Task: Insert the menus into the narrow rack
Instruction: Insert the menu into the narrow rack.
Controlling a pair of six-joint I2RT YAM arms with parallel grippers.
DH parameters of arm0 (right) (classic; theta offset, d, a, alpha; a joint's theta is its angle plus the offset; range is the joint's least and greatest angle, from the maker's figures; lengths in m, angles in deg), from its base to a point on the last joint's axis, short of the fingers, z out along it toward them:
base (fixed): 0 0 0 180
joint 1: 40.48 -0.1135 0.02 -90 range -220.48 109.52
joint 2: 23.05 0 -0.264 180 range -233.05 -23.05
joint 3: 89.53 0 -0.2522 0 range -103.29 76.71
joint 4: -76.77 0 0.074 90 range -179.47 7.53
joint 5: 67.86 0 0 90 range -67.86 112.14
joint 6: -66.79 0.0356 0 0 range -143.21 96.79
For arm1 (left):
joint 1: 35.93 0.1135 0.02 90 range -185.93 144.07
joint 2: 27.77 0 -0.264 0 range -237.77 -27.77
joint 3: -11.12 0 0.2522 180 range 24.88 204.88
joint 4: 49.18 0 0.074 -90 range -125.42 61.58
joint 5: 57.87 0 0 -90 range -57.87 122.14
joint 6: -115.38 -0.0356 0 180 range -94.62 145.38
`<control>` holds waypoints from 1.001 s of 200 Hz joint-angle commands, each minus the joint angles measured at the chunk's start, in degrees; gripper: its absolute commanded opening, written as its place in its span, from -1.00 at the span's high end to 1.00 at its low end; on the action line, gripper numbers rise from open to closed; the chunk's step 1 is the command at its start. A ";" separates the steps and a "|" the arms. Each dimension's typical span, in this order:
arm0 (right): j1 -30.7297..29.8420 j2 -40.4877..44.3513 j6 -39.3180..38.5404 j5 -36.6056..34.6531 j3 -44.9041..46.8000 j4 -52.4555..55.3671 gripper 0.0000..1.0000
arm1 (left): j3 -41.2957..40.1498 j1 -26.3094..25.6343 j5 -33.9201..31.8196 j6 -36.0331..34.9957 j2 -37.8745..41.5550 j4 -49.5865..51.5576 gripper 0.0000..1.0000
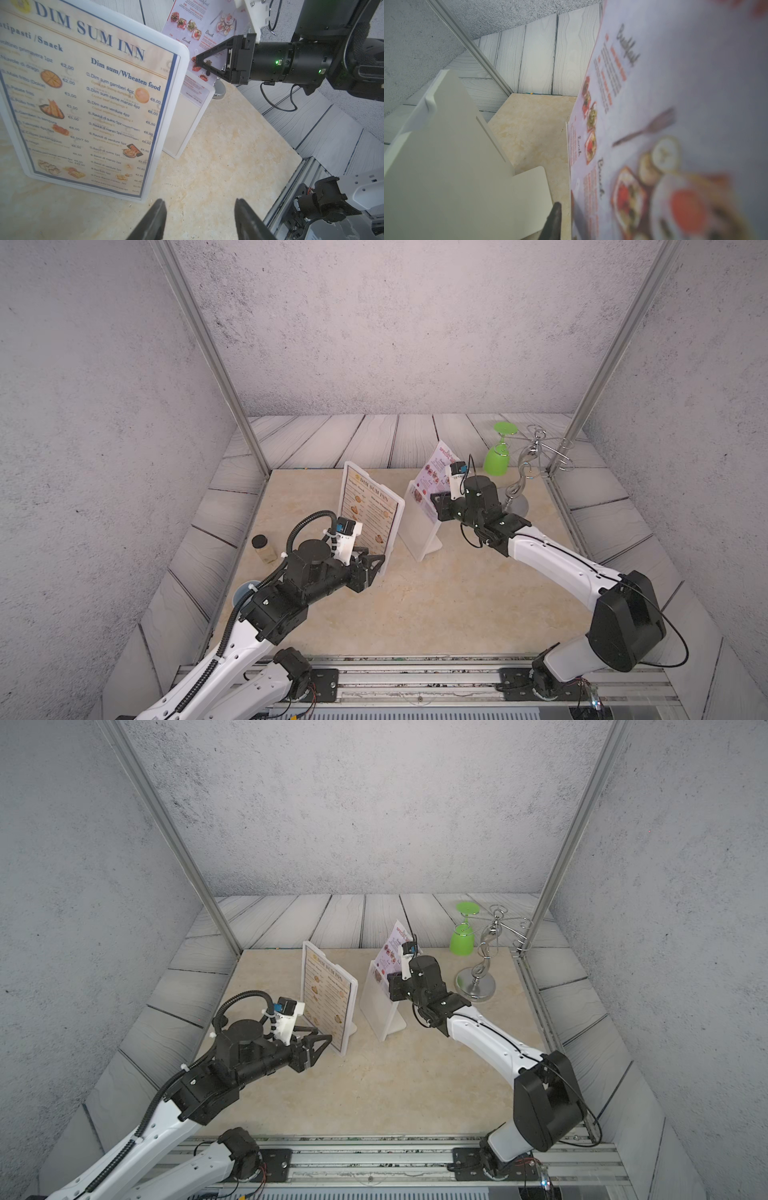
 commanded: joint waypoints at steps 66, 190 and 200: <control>-0.30 2.50 -1.73 -3.80 -1.82 0.56 0.44 | -0.56 -0.26 -0.34 -0.74 -0.28 -1.14 -0.14; 0.21 4.90 -4.23 -6.42 -7.29 5.66 0.23 | -0.39 -0.26 -0.23 -0.92 -0.06 -1.05 -0.13; 0.21 4.74 -4.40 -6.29 -7.70 6.19 0.28 | -0.39 -0.26 -0.11 -0.98 -0.01 -1.08 -0.14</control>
